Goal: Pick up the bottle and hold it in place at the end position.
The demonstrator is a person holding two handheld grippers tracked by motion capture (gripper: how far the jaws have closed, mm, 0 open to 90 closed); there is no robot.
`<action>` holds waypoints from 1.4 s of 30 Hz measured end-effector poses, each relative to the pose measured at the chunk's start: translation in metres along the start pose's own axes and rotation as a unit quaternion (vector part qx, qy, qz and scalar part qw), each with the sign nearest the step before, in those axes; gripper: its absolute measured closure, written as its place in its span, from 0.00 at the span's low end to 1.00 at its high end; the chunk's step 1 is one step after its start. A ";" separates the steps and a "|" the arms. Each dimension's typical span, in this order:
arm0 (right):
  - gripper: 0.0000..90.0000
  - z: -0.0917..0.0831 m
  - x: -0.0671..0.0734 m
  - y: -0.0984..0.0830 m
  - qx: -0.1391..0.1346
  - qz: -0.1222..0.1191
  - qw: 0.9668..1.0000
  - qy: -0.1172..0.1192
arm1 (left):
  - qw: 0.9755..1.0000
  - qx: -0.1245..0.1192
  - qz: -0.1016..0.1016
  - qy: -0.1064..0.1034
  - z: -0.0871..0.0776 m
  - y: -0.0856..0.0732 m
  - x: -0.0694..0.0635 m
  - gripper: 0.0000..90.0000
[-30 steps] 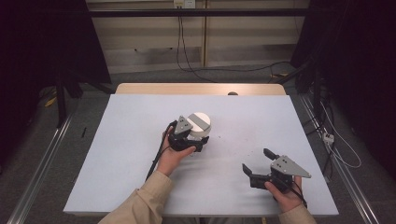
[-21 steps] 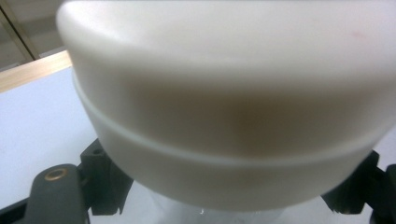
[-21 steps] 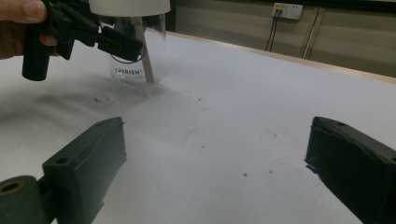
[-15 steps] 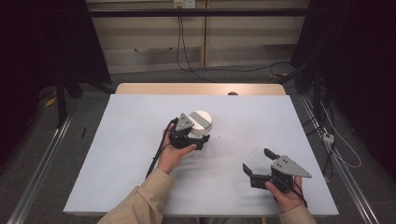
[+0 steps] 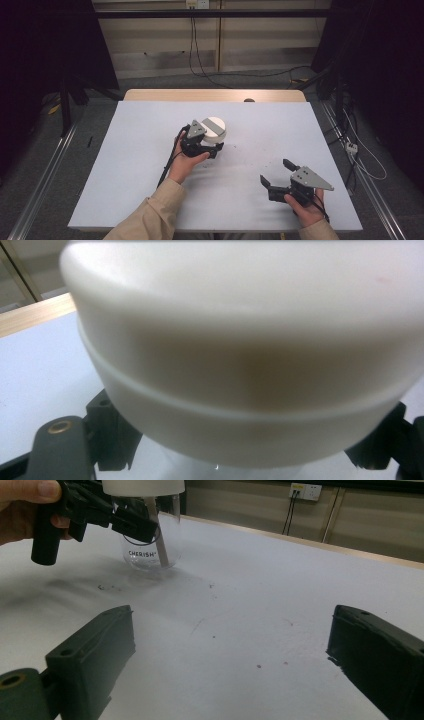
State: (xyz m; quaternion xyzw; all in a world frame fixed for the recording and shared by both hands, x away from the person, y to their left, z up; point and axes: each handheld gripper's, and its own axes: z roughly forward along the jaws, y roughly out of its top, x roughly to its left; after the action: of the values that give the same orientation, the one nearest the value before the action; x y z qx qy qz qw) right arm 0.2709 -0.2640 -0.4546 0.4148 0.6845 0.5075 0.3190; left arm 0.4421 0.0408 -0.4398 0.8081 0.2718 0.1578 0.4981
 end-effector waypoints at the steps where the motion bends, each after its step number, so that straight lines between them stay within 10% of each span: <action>1: 0.05 0.000 0.000 0.000 0.000 0.000 1.000 0.000 | 1.000 0.001 -0.003 0.000 0.001 -0.001 0.000 0.21; 42: 0.05 0.013 0.005 0.006 0.008 -0.004 1.000 0.009 | 1.000 -0.002 0.003 0.007 0.008 -0.012 0.011 0.20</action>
State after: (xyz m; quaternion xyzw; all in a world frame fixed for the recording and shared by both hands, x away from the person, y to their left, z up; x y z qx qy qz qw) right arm 0.2815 -0.2534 -0.4530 0.4099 0.6932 0.5042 0.3120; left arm 0.4521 0.0459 -0.4547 0.8070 0.2723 0.1653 0.4973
